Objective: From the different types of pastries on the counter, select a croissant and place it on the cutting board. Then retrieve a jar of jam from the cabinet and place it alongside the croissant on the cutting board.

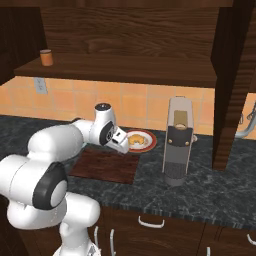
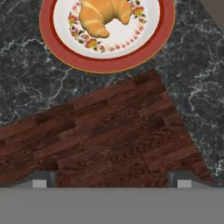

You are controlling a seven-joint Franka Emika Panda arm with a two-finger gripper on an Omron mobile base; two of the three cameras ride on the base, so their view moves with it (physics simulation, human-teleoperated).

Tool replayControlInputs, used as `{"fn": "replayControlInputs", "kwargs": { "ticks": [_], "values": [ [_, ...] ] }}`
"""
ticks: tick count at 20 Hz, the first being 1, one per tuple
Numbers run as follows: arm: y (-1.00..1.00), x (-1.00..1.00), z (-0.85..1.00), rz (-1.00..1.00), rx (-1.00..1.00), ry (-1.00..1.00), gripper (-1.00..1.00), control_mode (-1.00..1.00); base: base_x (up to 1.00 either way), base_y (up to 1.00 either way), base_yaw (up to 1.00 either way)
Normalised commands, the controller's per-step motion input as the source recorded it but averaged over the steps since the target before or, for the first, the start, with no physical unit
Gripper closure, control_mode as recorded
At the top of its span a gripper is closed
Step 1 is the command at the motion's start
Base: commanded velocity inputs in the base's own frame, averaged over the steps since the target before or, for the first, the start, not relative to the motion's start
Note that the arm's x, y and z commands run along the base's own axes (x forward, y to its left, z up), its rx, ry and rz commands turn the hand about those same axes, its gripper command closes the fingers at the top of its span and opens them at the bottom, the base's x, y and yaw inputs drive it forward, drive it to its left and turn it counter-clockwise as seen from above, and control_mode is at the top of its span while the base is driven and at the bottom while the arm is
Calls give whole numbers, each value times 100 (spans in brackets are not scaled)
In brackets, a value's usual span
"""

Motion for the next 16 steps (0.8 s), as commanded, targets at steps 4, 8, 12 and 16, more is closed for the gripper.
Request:
{"fn": "replayControlInputs", "kwargs": {
  "ticks": [4,8,12,16],
  "values": [
    [-17,16,0,-18,0,-1,-100,-100,0,0,0],
    [-15,62,14,-43,-1,0,-100,-100,0,0,0],
    [0,37,20,-39,-2,0,-100,-100,0,0,0],
    [-9,96,0,-14,0,3,-100,-100,0,0,0]
  ]
}}
